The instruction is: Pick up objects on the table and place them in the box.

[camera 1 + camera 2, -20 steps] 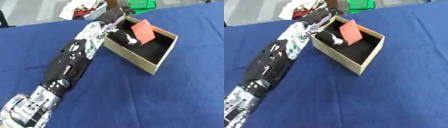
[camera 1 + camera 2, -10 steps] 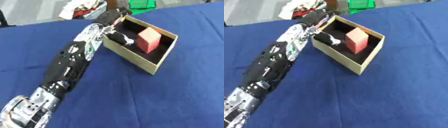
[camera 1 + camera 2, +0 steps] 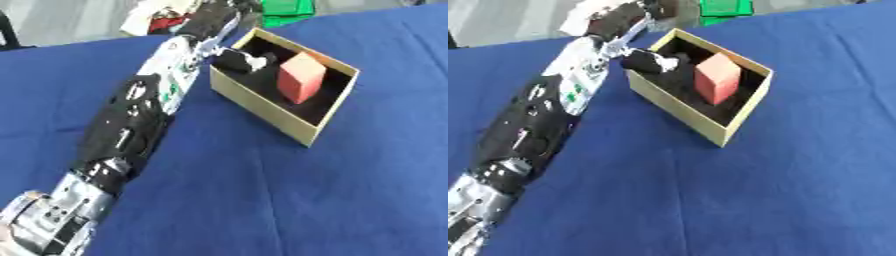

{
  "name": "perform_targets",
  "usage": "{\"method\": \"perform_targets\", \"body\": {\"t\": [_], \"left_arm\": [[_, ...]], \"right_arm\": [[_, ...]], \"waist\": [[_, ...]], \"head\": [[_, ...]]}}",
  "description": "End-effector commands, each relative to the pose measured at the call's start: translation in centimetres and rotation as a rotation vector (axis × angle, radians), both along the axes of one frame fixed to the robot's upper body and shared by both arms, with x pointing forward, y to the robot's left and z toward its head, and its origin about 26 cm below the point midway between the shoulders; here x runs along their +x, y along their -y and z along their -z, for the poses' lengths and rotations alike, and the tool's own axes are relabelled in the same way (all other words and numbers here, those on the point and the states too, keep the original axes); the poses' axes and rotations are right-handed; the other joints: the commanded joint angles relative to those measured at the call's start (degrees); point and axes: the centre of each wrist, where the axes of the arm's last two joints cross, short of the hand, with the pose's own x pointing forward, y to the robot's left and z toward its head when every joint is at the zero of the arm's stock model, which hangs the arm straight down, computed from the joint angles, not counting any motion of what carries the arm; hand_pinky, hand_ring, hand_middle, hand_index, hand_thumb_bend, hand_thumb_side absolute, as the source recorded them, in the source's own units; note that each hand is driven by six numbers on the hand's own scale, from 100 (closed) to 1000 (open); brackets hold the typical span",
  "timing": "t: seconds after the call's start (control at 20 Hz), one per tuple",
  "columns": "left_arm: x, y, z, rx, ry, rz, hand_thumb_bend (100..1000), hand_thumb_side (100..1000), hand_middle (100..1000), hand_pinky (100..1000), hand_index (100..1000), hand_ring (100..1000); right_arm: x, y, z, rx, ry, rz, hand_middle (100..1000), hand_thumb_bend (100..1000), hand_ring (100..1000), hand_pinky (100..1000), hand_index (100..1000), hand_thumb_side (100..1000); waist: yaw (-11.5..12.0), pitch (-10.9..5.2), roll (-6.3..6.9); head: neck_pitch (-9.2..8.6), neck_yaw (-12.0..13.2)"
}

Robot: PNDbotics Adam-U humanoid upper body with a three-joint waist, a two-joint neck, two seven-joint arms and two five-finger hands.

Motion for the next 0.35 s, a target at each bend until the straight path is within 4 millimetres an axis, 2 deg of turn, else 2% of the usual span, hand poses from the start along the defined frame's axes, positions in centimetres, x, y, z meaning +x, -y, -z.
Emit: {"method": "perform_targets", "body": {"t": [0.05,0.35], "left_arm": [[-1.6,-1.7,-2.8,-0.036,0.073,0.007,356,544,842,742,909,823],[-4.2,-4.4,-3.7,-0.105,0.137,0.021,283,477,835,716,908,811]], "right_arm": [[-0.5,0.6,-0.8,-0.021,0.031,0.028,785,100,792,821,838,946],[-0.5,1.1,-0.4,-0.020,0.024,0.055,786,100,791,820,838,941]], "waist": [[0.67,-2.02,-0.79],[3.23,-3.51,-1.55]], "head": [[1.18,-1.13],[2.79,-2.93]]}}
